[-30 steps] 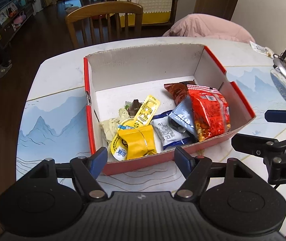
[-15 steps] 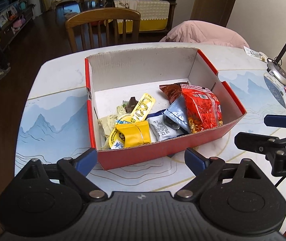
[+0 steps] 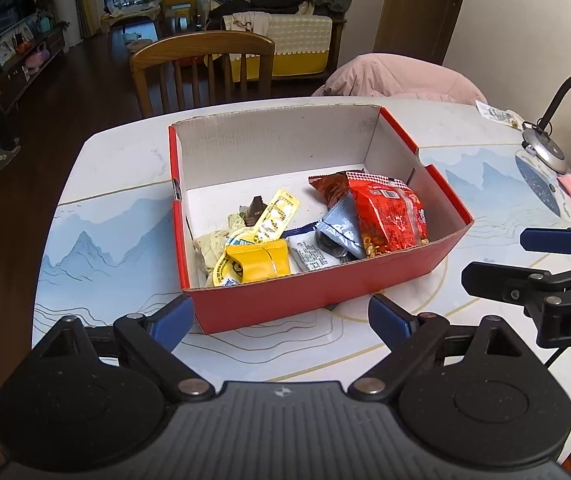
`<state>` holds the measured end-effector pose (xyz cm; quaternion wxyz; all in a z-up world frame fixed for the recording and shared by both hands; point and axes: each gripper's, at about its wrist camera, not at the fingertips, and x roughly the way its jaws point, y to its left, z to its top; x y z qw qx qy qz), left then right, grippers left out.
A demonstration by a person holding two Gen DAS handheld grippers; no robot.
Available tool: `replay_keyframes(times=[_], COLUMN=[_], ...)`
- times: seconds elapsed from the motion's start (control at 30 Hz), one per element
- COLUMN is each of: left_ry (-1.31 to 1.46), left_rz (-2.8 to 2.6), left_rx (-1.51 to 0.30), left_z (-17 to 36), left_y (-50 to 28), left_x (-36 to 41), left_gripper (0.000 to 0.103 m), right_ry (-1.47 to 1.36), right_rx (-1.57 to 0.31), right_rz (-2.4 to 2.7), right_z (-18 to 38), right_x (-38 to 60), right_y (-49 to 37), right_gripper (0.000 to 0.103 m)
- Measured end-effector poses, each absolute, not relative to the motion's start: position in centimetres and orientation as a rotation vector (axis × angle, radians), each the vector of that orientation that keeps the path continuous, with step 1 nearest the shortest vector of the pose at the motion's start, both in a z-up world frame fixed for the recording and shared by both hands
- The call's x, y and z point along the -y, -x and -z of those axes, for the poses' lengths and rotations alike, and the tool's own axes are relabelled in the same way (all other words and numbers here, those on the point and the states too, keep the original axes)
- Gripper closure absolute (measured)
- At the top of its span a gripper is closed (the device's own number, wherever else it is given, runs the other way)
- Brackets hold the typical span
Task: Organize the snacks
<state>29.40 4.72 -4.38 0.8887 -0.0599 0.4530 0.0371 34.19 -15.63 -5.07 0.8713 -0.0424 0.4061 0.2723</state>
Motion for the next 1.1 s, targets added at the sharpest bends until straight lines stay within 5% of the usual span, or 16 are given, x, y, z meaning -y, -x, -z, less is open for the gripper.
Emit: replay_keyframes(times=[1.1], left_ry=[0.092], left_rz=[-0.036], left_rx=[-0.944], left_z=[4.4], left_y=[-29.3], left_x=[-2.9], left_gripper=[0.009], right_ry=[0.077], right_rx=[-0.873], right_rz=[-0.544], right_z=[5.4], right_x=[17.0], right_y=[-33.7], right_gripper=[0.0])
